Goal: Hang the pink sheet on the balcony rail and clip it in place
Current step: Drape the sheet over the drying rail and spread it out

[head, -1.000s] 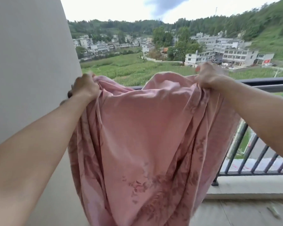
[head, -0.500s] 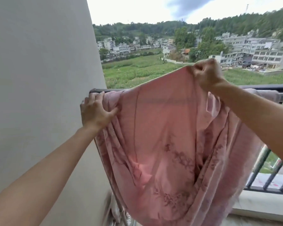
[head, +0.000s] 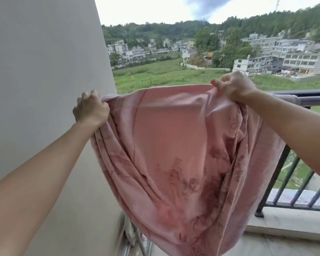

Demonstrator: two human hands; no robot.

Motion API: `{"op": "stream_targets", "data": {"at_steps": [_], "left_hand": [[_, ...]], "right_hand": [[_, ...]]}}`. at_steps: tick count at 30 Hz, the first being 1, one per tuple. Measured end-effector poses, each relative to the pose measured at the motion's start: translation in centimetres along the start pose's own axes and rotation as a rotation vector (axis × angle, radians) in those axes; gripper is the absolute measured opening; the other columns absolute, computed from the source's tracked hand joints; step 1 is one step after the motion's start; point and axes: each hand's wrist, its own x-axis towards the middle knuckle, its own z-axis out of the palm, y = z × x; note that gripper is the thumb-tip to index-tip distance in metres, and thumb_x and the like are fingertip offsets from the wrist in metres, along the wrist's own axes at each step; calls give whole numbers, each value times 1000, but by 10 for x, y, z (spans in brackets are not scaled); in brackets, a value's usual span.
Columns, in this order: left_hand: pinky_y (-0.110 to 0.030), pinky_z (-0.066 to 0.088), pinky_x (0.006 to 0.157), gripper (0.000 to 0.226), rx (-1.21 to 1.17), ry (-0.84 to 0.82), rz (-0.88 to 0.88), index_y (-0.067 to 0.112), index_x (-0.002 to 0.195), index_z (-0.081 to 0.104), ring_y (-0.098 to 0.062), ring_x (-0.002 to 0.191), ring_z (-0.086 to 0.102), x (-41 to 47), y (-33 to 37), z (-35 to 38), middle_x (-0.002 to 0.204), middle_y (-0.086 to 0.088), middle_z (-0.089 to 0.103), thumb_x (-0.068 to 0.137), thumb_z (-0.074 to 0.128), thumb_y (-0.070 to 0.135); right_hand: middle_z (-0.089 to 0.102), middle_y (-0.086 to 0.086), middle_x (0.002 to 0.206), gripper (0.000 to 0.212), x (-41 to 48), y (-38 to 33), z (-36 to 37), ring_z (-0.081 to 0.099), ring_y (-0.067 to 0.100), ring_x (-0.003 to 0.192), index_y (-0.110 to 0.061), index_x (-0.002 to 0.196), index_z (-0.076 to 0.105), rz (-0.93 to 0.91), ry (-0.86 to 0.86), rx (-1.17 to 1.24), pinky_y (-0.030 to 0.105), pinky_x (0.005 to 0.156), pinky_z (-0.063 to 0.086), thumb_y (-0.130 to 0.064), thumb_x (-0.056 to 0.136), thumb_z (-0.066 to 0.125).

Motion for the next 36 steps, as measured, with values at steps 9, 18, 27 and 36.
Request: {"op": "stream_targets", "data": {"at_steps": [9,18,27,36], "left_hand": [[-47,31,107,44,-161,-107,685,22,135,50,-26,128,43,-88,126,18,136,-6,49,95,49,42],[-49,21,115,55,-75,-245,789,26,149,28,-34,131,40,-122,239,59,140,-14,44,97,37,41],[-54,19,111,49,46,-203,565,24,143,38,-35,128,42,-123,248,72,140,-14,48,101,21,45],[-54,24,109,55,-174,-209,633,26,146,32,-35,132,39,-193,374,69,144,-14,43,98,35,53]], "right_hand": [[55,15,133,62,-74,68,-9,49,35,119,-13,123,59,98,363,-386,47,96,40,-64,90,47],[64,5,75,17,-104,118,-9,65,26,77,-15,74,65,331,422,35,28,60,39,-25,88,63],[72,12,103,36,-52,225,-206,67,29,99,-7,91,69,547,836,130,32,81,49,-37,80,51],[70,3,99,17,-46,284,-196,63,23,86,-19,101,71,325,387,-217,30,72,49,-20,94,55]]}}
